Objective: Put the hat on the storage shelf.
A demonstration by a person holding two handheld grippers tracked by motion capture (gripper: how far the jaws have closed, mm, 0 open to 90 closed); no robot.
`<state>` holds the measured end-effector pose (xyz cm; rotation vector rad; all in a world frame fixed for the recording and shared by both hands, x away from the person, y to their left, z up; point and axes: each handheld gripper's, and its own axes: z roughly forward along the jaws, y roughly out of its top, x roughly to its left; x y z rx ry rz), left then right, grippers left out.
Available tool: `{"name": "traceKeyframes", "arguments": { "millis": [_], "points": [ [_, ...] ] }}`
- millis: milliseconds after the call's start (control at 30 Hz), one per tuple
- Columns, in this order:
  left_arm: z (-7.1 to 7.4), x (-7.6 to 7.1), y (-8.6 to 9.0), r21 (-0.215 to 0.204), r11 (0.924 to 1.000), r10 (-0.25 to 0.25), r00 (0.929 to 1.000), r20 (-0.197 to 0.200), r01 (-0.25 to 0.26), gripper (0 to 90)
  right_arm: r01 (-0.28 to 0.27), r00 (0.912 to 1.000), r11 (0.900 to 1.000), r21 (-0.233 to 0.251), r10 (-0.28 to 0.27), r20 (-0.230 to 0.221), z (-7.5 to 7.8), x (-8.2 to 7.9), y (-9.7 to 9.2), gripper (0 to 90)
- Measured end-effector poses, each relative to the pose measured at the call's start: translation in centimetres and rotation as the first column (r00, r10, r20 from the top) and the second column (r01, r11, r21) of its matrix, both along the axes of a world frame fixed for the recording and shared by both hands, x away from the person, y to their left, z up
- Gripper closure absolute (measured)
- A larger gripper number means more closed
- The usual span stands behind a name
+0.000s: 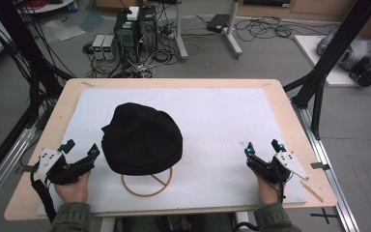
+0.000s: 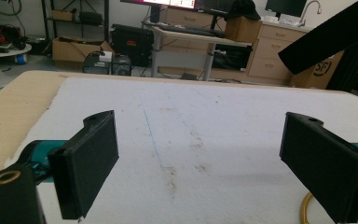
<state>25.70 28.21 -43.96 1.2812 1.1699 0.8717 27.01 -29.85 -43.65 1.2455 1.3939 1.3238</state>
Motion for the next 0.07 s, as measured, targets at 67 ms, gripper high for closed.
{"name": "traceKeyframes", "arguments": {
  "millis": [67],
  "points": [
    [-0.05,0.02,0.04,0.006,1.0000,-0.004,1.0000,-0.006,0.004,11.7,-0.005,1.0000,1.0000,0.003,0.005,-0.002,-0.02,0.05,-0.03,11.6]
  ]
}}
